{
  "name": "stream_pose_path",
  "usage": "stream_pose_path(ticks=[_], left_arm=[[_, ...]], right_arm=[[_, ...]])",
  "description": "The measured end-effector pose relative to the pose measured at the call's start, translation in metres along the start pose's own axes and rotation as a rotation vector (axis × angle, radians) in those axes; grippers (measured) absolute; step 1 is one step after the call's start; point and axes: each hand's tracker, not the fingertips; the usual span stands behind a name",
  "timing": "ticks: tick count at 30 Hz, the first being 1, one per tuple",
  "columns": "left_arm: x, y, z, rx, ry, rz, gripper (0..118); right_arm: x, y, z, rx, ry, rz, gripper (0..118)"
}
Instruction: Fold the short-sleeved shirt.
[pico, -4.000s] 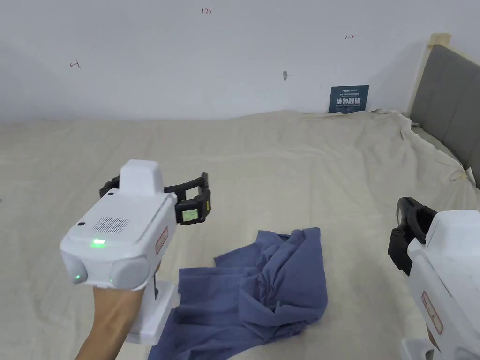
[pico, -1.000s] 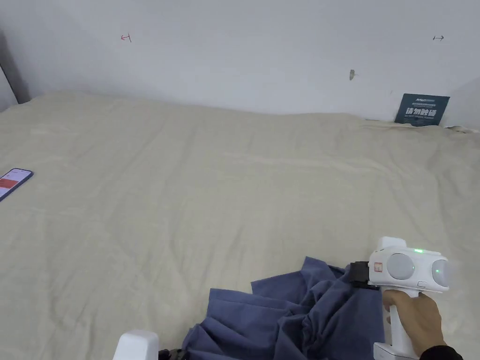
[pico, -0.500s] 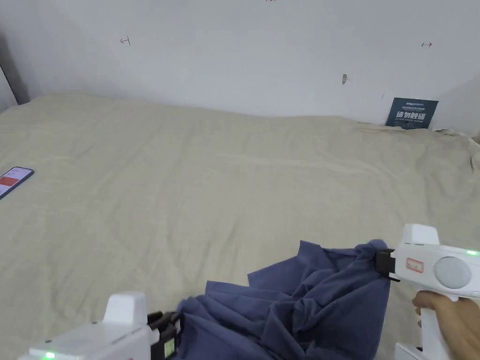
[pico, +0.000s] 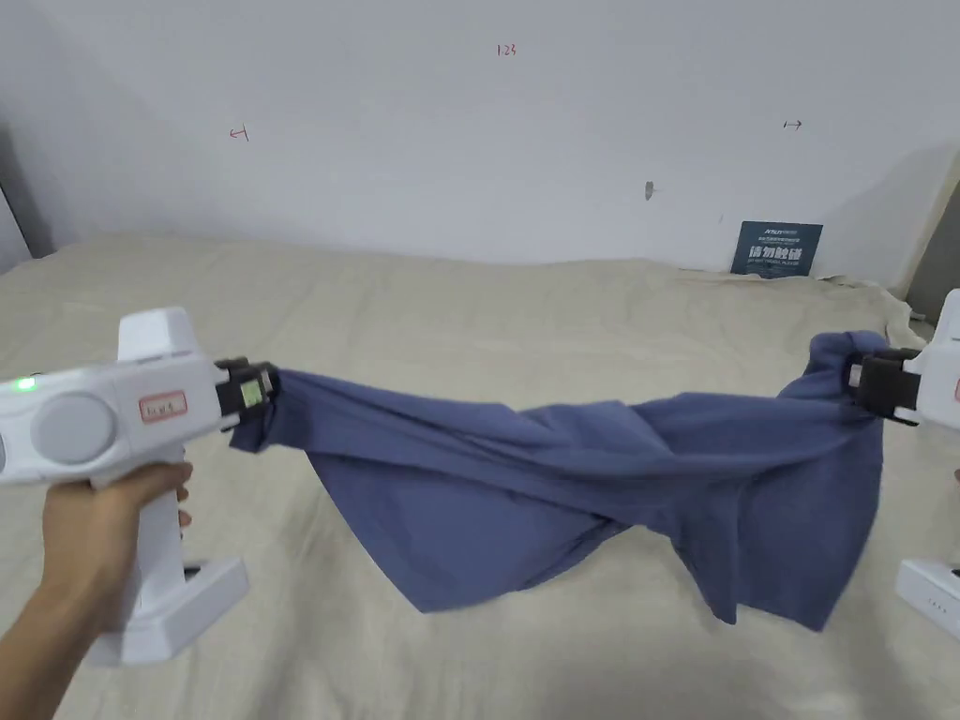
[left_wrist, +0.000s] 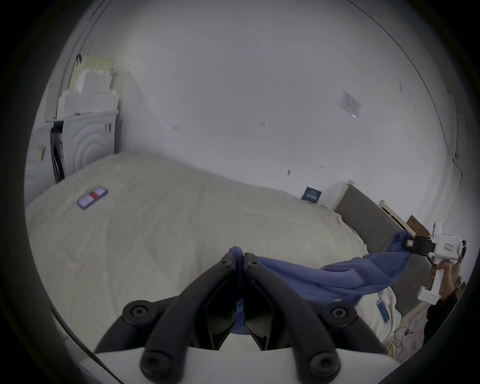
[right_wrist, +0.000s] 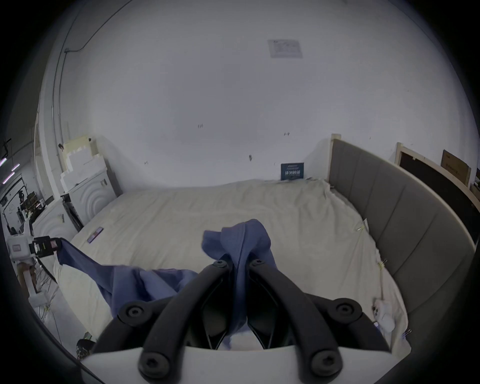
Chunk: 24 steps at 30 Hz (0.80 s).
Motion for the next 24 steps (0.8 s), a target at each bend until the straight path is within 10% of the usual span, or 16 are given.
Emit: stream_pose_path(ticks=[24], left_arm=[[0.029, 0.192, -0.095, 0.157, 0.141, -0.242, 1]], right_arm=[[-0.024, 0.151, -0.087, 0.214, -0.102, 0.003, 5]])
